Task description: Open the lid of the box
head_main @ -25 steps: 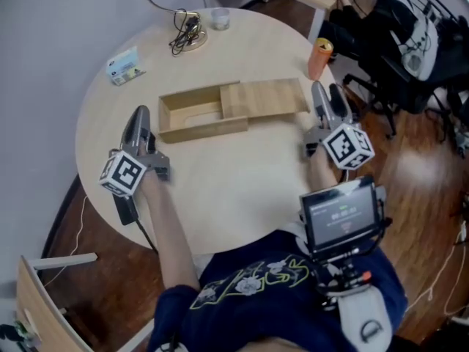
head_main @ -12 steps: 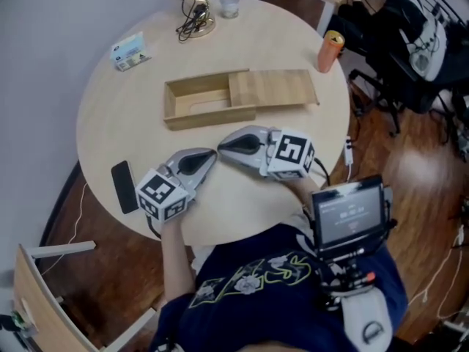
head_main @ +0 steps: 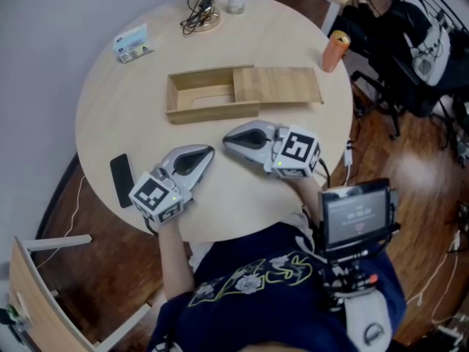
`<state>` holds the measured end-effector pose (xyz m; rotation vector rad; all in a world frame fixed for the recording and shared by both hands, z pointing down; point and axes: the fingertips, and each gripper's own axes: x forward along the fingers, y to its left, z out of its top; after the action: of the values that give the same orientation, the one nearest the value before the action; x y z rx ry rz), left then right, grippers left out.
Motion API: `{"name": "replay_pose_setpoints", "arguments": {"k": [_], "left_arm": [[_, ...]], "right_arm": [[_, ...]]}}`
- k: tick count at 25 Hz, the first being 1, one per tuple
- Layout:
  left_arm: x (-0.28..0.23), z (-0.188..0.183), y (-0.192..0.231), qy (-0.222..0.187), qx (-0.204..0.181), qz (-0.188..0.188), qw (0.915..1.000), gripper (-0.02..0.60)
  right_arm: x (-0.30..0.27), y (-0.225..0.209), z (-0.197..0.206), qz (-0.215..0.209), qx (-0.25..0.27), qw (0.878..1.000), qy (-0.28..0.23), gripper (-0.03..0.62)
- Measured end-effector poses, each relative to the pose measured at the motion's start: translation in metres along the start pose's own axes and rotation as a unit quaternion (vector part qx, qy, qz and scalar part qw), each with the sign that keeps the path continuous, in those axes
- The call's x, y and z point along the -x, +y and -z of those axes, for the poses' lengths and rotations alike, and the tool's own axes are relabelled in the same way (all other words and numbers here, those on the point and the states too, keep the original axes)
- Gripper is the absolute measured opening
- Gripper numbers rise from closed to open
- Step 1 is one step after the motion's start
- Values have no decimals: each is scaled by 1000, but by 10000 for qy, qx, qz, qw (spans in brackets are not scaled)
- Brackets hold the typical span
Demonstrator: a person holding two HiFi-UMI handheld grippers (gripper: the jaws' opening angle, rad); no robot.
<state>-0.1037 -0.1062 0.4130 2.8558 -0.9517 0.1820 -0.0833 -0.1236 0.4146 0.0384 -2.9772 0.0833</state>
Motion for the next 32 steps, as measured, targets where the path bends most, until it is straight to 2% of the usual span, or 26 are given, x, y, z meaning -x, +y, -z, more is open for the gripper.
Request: {"name": "replay_pose_setpoints", "arguments": {"k": [11, 16, 32], "left_arm": [[1, 1, 0, -9, -27, -9, 10000, 3], [1, -2, 0, 10, -11, -34, 10000, 3], [2, 0, 0, -23, -14, -2, 10000, 3]], "right_arm": [[-1, 1, 0, -1, 37, 10000, -1, -6], [0, 7, 1, -186, 59, 9998, 9, -6], [1, 6, 2, -161, 42, 9999, 25, -6]]}}
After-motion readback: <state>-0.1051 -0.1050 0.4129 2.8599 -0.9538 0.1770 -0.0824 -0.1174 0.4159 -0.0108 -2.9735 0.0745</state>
